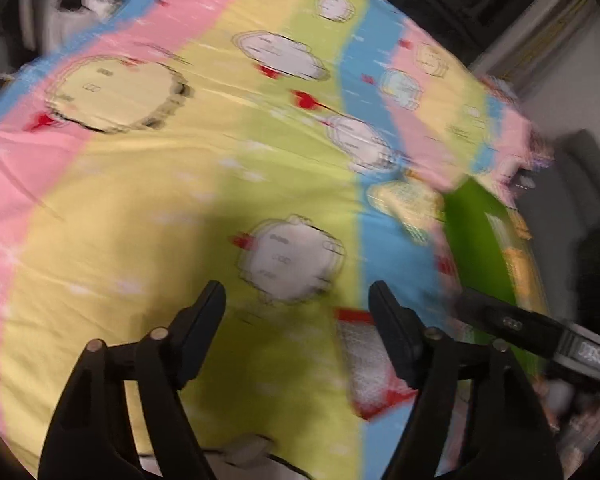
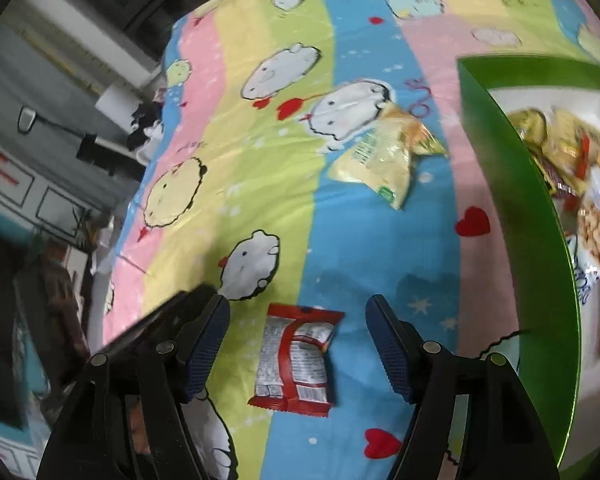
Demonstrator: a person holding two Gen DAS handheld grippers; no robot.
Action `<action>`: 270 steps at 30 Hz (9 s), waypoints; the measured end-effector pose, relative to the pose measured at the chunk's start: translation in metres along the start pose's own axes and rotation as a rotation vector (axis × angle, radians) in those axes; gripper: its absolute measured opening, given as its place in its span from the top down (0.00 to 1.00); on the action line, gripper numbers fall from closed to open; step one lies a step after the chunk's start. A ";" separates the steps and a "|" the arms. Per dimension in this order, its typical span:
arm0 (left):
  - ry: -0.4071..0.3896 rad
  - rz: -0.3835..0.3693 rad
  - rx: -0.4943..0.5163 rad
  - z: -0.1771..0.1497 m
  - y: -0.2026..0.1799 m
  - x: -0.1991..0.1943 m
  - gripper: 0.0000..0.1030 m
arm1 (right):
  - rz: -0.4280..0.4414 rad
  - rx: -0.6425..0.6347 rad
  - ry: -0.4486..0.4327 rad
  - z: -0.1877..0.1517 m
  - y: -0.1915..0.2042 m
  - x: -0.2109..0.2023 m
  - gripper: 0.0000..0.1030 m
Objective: Organize snacks
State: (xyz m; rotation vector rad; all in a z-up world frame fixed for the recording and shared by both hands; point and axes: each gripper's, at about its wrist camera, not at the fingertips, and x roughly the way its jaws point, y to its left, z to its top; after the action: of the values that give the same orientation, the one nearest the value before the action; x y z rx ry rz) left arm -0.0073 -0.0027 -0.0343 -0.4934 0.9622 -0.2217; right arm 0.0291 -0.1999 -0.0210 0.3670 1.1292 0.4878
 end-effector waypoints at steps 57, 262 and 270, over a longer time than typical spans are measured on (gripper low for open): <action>-0.024 -0.265 0.521 -0.025 -0.271 0.049 0.72 | -0.325 0.065 -0.487 -0.003 -0.081 -0.179 0.56; -0.037 -0.059 0.500 -0.031 -0.271 0.041 0.06 | -0.316 0.155 -0.465 -0.005 -0.110 -0.184 0.17; -0.057 -0.049 0.474 -0.028 -0.266 0.026 0.00 | -0.387 0.143 -0.500 -0.009 -0.101 -0.195 0.15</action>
State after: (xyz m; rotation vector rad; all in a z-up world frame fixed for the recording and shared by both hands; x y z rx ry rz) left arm -0.0067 -0.2526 0.0647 -0.0868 0.8076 -0.4640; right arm -0.0273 -0.3903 0.0725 0.3583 0.7212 -0.0328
